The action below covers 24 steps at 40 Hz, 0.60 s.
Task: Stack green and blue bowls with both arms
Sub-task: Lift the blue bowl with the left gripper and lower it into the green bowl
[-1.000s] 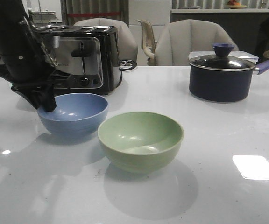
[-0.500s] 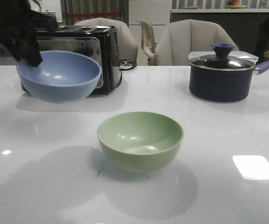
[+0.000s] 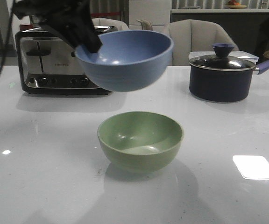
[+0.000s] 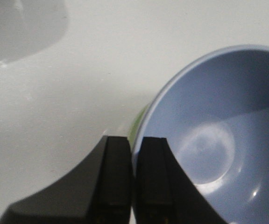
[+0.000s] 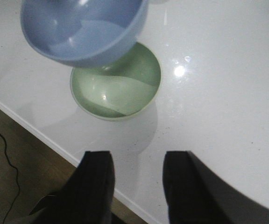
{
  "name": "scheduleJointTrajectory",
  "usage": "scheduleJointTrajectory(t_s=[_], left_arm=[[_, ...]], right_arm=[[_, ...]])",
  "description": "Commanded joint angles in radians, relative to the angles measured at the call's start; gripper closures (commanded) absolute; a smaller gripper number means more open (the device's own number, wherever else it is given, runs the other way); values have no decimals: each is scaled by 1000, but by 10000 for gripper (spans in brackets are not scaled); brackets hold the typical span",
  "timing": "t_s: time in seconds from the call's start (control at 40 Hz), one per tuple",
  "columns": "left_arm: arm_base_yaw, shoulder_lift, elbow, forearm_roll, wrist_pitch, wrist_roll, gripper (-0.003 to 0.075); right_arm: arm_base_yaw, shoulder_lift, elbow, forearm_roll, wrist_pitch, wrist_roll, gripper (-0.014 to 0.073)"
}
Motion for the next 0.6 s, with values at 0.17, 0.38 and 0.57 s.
scheduleJointTrajectory(t_s=[0.17,0.38,0.57], left_arm=[[-57,68,-34,-27,-109,5,619],[-55,127,-34,-18,-97,5,615],[-55,141,-34,-5,-95,5,463]], right_arm=[[-1,-15,-27,5,-55,-11,204],[-1,-15,-27,5,-55,-11,204],[-1,-15,-27,5,-55,-11,204]])
